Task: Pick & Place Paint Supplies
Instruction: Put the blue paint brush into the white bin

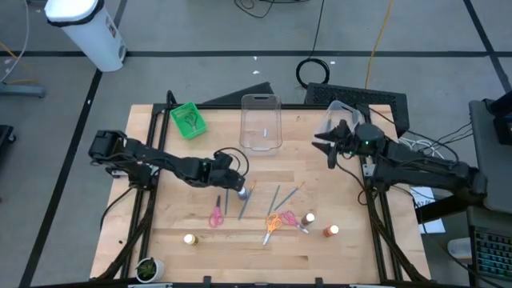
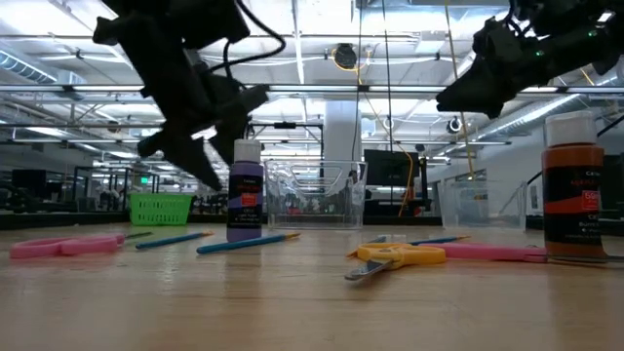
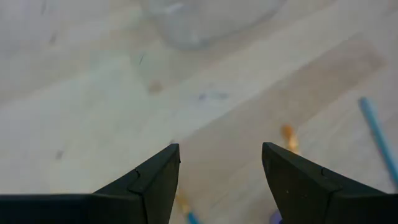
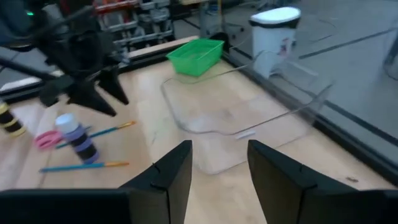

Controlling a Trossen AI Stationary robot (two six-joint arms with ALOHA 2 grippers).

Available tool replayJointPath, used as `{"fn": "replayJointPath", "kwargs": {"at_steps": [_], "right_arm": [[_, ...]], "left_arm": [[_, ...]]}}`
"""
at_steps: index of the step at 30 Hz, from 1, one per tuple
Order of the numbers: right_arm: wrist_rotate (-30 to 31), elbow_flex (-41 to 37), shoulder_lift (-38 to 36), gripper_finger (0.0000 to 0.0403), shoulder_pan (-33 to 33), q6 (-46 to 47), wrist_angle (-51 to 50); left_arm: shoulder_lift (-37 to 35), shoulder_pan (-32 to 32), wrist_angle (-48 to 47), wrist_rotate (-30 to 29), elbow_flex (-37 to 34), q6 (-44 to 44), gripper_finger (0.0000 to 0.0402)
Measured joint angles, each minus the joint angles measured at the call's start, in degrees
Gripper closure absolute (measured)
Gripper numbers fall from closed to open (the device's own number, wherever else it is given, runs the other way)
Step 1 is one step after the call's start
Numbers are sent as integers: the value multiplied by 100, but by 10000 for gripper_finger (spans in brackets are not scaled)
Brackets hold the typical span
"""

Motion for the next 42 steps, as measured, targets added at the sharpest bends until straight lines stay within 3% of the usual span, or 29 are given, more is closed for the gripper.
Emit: {"fn": "replayJointPath", "kwargs": {"at_steps": [8,20,29,33,42], "right_arm": [[0,-64,-9,260,295,-98,96],[0,-64,-11,261,716,-85,250],[2,-64,-11,264,950,-85,307],[2,-64,-11,266,948,-101,321],[2,-64,-11,269,948,-100,337]], "left_arm": [[48,-93,-1186,149,0,-1542,165],[950,8,-468,235,15,-1427,165],[1055,53,-373,262,17,-1471,167],[1060,58,-349,266,5,-1438,196],[1071,69,-281,227,-2,-1468,316]]}}
